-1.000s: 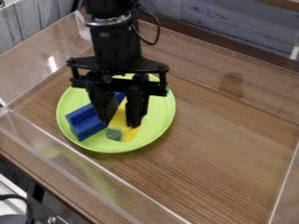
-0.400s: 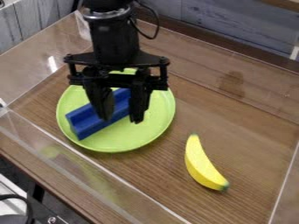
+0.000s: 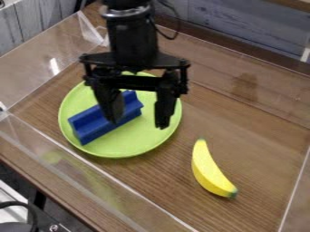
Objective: Put the banana in the green plate
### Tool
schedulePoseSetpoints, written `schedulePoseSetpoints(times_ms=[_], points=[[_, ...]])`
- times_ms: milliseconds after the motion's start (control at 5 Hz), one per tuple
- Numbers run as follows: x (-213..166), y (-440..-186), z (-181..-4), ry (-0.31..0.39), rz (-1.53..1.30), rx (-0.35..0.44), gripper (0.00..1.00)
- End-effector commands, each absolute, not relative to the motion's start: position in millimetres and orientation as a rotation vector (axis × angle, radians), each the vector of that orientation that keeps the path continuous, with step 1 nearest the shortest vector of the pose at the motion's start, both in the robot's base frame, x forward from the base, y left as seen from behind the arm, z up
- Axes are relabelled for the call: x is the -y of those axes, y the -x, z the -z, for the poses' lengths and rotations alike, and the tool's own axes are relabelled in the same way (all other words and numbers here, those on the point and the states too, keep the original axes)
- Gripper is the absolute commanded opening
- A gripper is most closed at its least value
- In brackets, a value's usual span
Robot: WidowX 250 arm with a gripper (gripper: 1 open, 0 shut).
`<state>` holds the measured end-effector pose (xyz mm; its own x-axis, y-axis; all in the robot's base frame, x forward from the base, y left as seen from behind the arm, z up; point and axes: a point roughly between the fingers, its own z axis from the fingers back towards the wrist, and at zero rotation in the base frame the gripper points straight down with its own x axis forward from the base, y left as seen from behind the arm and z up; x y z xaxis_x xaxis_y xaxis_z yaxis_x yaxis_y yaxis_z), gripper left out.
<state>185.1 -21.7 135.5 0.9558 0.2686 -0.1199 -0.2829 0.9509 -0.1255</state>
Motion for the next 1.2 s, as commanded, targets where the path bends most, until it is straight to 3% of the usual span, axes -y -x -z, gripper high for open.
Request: schedulePoseSetpoints(times_ms=[0,200,600,1000], points=[[22.8,-181.4,-144.8,0.148,-0.211,-0.073,1.00],[21.7,-175.3,-144.9,0.148,-0.146,-0.082,1.00],[47.5,-203.7,-153.7,0.154,-0.056,-0.084,1.00],[88.5,-199.4,-126.1,0.187,-0.153,-0.047,1.00]])
